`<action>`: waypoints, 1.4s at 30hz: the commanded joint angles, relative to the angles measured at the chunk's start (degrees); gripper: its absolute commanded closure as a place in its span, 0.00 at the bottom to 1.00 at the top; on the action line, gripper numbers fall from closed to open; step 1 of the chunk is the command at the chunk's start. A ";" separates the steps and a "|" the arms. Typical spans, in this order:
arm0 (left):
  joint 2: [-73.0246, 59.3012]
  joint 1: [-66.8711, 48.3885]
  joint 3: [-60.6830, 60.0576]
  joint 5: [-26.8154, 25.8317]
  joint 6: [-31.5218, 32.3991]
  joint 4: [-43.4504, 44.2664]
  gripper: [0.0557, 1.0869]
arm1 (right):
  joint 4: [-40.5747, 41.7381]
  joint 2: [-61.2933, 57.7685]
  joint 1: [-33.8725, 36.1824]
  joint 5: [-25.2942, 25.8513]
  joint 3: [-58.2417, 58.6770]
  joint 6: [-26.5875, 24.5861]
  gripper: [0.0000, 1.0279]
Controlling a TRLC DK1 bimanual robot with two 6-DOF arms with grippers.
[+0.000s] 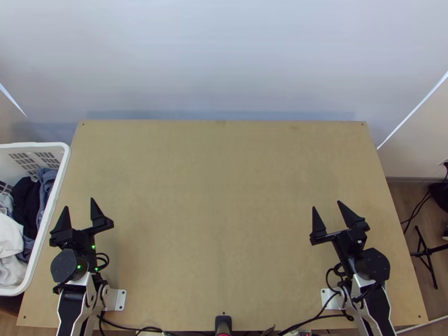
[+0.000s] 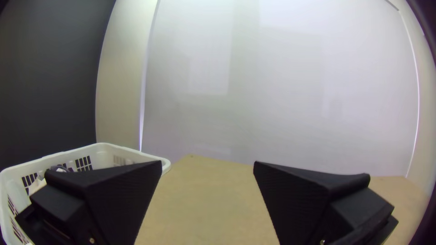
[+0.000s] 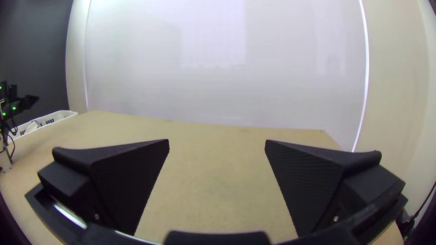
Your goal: Fold the t-shirt
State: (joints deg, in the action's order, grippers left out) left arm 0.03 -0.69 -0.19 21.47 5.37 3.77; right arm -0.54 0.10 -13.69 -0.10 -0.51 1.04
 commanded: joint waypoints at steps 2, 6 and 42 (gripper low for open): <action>0.06 -0.01 0.01 -0.03 0.00 0.01 0.05 | 0.01 -0.01 -0.02 0.01 -0.01 -0.07 0.04; -0.03 -0.01 0.01 -0.03 0.00 0.01 0.05 | 0.01 -0.01 -0.02 0.01 -0.01 -0.07 0.04; -0.03 -4.94 0.01 -1.26 8.26 -0.08 0.05 | 0.01 -0.01 -0.02 0.01 -0.01 -0.07 0.04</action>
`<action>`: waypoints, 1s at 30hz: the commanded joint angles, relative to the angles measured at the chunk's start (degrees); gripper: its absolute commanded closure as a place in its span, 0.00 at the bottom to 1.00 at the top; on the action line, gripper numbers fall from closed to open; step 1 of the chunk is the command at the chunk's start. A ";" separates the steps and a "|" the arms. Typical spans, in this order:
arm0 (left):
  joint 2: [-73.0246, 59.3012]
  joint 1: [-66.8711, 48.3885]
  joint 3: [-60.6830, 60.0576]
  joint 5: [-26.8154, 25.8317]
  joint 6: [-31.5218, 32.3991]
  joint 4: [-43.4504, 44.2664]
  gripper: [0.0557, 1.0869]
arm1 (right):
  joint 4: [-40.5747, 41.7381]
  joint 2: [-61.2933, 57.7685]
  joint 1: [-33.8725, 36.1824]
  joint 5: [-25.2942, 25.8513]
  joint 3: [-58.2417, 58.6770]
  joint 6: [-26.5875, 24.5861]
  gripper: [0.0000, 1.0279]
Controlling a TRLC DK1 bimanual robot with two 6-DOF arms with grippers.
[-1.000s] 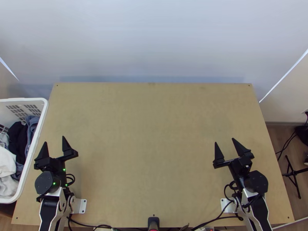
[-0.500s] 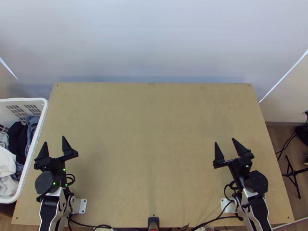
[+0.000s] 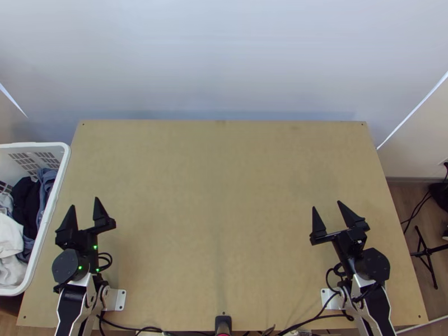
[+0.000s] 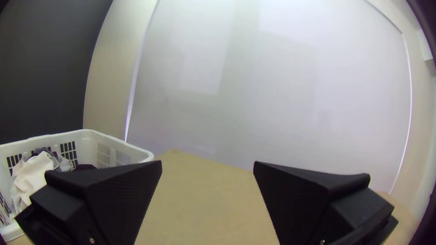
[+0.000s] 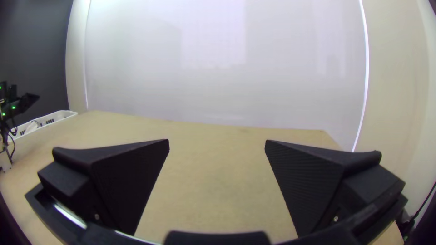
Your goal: Fold the t-shirt
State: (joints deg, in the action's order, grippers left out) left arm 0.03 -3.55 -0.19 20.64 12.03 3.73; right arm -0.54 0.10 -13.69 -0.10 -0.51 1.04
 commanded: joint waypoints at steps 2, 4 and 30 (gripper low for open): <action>0.06 -2.51 0.01 -0.43 1.59 0.05 0.05 | 0.01 -0.01 -0.02 0.01 -0.01 -0.07 0.04; -0.03 -2.16 0.01 -0.34 -0.78 -0.12 0.05 | 0.01 -0.01 -0.02 0.01 -0.01 -0.07 0.04; -11.72 2.23 33.06 2.56 -36.03 -14.27 0.05 | 0.01 -0.01 -0.02 0.01 -0.01 -0.07 0.04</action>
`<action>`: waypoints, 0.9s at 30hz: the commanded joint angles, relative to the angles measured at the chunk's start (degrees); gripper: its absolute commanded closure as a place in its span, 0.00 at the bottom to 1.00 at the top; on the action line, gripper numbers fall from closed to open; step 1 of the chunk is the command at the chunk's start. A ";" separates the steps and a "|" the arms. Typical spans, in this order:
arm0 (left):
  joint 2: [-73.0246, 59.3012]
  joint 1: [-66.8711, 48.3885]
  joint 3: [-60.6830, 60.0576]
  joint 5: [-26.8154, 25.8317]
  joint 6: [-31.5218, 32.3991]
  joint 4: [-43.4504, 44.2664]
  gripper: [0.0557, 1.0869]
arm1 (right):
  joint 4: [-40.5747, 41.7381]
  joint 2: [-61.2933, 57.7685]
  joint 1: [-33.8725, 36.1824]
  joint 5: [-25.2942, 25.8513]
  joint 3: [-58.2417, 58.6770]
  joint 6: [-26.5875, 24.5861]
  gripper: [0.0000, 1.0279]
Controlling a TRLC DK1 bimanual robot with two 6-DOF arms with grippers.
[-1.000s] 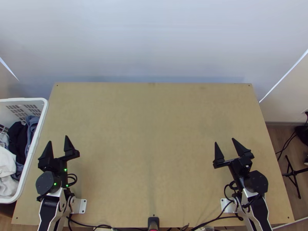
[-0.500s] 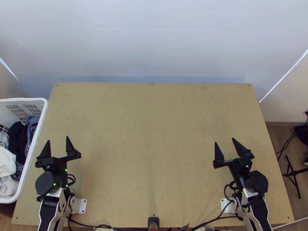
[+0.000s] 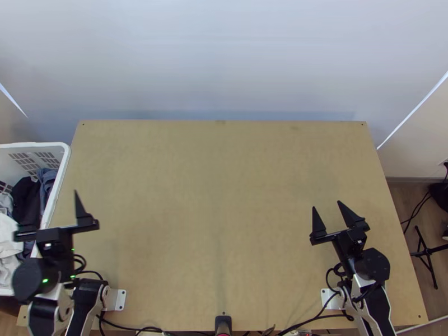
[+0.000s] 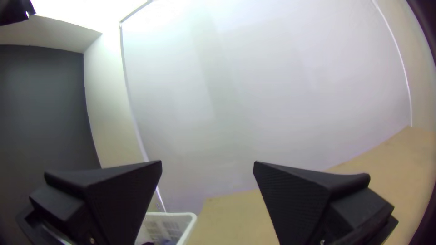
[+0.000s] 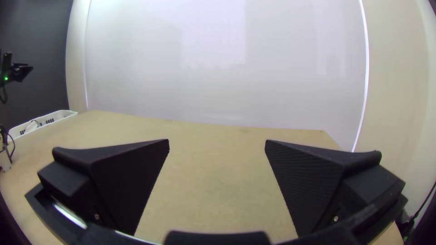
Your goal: Fold the t-shirt
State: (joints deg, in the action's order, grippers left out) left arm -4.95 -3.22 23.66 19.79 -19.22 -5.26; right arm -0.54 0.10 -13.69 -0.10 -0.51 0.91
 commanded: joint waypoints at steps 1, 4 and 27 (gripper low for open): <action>-8.41 3.14 10.00 3.68 -5.39 -6.08 0.05 | 0.01 -0.01 -0.02 0.01 -0.01 0.06 0.04; -14.12 9.73 12.20 4.11 -6.09 -6.52 0.05 | 0.01 -0.01 -0.02 0.01 -0.01 0.06 0.04; -89.36 62.29 45.16 -21.11 -11.63 -20.23 0.05 | 0.01 -0.01 -0.02 0.01 -0.01 0.06 0.04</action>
State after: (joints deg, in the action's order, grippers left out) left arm -72.86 50.92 54.50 -0.75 -29.67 -15.84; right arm -0.54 0.10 -13.69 -0.10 -0.51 1.02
